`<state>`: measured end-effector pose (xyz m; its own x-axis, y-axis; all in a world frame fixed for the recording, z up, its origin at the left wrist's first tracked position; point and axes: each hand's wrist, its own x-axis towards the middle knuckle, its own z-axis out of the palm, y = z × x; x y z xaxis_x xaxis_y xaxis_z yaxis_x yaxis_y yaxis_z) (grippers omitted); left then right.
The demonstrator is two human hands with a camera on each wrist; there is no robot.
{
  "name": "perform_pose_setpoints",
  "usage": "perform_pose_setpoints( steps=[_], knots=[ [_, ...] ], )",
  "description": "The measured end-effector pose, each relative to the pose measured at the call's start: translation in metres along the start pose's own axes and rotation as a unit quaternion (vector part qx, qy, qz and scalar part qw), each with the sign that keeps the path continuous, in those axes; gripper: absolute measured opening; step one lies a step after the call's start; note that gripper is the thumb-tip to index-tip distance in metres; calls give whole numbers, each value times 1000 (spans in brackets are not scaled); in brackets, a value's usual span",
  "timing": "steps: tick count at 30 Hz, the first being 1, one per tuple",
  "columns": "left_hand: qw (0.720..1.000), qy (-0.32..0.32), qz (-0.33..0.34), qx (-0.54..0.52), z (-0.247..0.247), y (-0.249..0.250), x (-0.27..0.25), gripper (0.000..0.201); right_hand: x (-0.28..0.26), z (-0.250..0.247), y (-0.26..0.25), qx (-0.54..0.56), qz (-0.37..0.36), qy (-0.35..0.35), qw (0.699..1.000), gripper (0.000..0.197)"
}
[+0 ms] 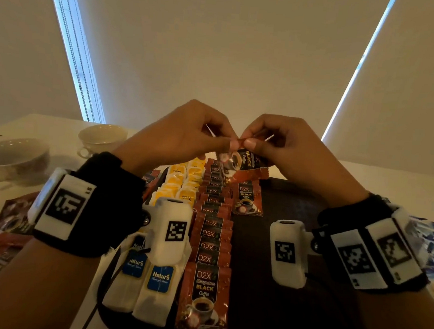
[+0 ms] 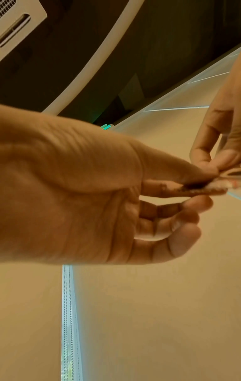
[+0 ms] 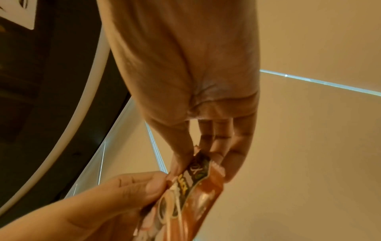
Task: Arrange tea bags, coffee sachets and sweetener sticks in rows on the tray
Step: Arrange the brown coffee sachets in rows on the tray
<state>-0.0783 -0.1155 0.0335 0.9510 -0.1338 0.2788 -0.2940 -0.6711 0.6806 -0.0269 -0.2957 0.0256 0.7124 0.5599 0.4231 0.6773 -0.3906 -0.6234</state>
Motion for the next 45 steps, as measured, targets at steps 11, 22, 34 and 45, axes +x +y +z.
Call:
perform_pose_setpoints(
  steps=[11,22,34,45],
  knots=[
    [984,27,-60,-163,-8,1,-5,7,-1,-3,-1,196,152,53,967,20],
    [987,108,-72,-96,-18,-4,-6,22,-2,-9,37,4,325,-103,940,19],
    [986,109,-74,-100,-22,-5,-8,20,-3,1,54,-20,376,-193,906,12],
    [989,103,-71,-81,-25,-6,-8,18,-6,10,52,-79,373,-272,884,15]
  ],
)
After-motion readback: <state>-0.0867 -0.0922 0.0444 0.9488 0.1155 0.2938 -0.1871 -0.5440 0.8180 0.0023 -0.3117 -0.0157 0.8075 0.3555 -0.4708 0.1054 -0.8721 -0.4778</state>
